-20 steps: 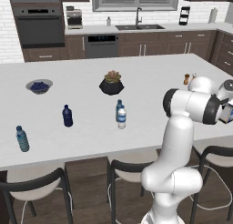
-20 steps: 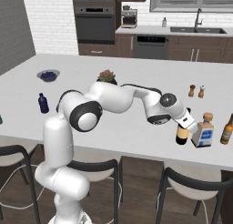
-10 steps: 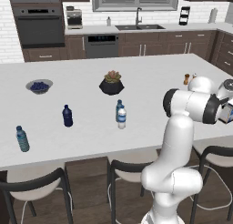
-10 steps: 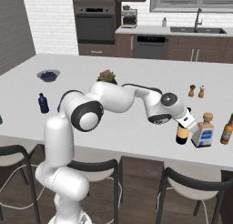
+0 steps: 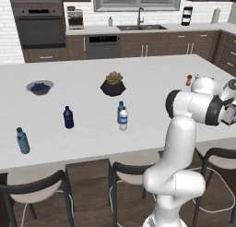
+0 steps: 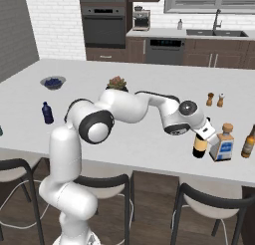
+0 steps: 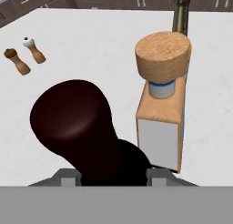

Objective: Move the plastic bottles in the middle to the plastics group, and the glass bottles in the middle to the glass group.

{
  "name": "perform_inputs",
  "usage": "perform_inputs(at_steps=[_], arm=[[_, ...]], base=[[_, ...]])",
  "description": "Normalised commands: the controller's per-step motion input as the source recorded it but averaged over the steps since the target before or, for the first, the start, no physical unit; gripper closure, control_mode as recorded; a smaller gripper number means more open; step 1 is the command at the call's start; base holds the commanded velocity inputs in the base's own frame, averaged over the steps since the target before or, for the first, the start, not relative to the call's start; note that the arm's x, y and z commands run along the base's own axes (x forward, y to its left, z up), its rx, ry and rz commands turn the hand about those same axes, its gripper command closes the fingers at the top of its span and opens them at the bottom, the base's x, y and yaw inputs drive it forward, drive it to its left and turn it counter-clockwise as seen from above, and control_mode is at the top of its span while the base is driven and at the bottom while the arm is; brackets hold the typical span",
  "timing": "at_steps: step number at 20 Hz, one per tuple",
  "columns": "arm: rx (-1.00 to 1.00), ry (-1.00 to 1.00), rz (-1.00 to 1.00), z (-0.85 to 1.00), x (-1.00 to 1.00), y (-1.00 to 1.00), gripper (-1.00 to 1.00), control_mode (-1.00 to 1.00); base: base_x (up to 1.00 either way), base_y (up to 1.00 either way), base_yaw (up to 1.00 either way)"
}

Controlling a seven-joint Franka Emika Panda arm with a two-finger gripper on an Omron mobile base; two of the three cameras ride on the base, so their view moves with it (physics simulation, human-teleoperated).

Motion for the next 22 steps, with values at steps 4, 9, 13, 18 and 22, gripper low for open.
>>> perform_inputs(at_steps=[4,9,13,18,22], arm=[[0.0,0.0,0.0,0.0,0.0,0.01,-1.0,-1.0],[0.0,0.0,0.0,0.0,0.0,0.0,-1.0,-1.0],[0.0,0.0,0.0,0.0,0.0,0.0,-1.0,-1.0],[0.0,0.0,0.0,0.02,0.0,0.0,-1.0,-1.0],[0.0,-0.05,0.0,0.13,-0.05,0.17,-1.0,-1.0]], base=[[0.0,0.0,0.0],[0.0,0.0,0.0],[0.0,0.0,0.0],[0.0,0.0,0.0],[0.0,0.0,0.0]])
